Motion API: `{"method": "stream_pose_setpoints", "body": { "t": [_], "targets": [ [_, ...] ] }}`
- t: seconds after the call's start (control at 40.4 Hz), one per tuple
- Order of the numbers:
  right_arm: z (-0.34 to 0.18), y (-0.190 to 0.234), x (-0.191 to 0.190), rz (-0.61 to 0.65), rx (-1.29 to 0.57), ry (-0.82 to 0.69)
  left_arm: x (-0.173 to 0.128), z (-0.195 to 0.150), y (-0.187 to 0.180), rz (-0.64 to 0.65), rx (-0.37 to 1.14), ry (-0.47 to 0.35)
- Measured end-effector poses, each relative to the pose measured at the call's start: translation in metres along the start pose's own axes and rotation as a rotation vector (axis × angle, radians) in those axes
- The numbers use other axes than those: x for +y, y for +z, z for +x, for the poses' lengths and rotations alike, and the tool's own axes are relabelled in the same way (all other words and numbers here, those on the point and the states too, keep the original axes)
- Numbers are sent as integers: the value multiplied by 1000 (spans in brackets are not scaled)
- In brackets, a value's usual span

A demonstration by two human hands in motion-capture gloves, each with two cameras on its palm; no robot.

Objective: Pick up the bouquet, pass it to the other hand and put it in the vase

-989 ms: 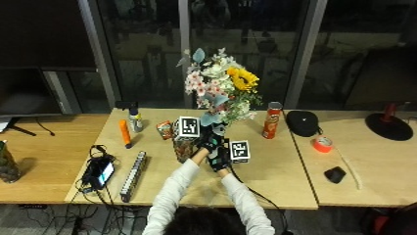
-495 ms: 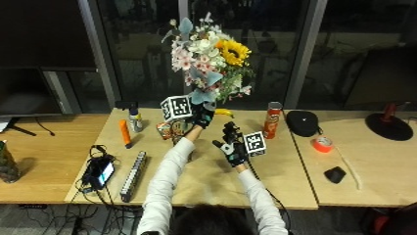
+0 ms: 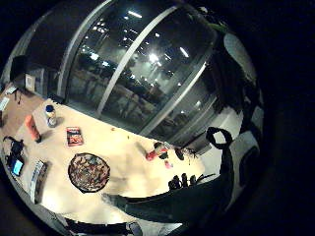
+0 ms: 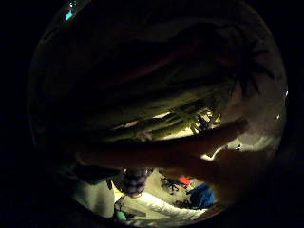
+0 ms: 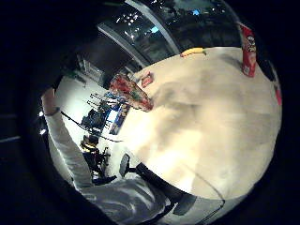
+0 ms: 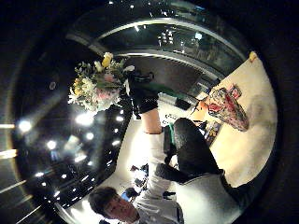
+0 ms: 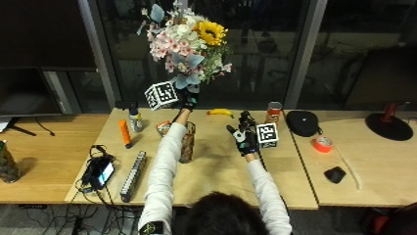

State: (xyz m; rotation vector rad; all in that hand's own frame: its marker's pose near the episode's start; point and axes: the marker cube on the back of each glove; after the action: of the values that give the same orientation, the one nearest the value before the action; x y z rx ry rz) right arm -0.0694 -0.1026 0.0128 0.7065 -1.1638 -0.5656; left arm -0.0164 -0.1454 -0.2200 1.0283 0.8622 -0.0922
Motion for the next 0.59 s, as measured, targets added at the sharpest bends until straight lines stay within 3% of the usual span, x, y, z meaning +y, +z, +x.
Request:
{"method": "stream_pose_setpoints", "body": {
  "t": [0.074, 0.124, 0.42, 0.519, 0.594],
  "targets": [
    [-2, 0, 6, 21, -19, 242, -6, -9, 1, 12, -13, 2],
    [1, 0, 8, 31, -28, 315, -9, -15, 2, 22, -20, -1],
    [39, -1, 21, 13, -33, 406, -13, -69, 14, -2, 18, -52],
    [48, -2, 23, 17, -39, 420, 1, -98, 20, -122, 73, -64],
    [53, -1, 28, 12, -34, 421, 32, -137, 21, -388, 92, -111]
  ]
}}
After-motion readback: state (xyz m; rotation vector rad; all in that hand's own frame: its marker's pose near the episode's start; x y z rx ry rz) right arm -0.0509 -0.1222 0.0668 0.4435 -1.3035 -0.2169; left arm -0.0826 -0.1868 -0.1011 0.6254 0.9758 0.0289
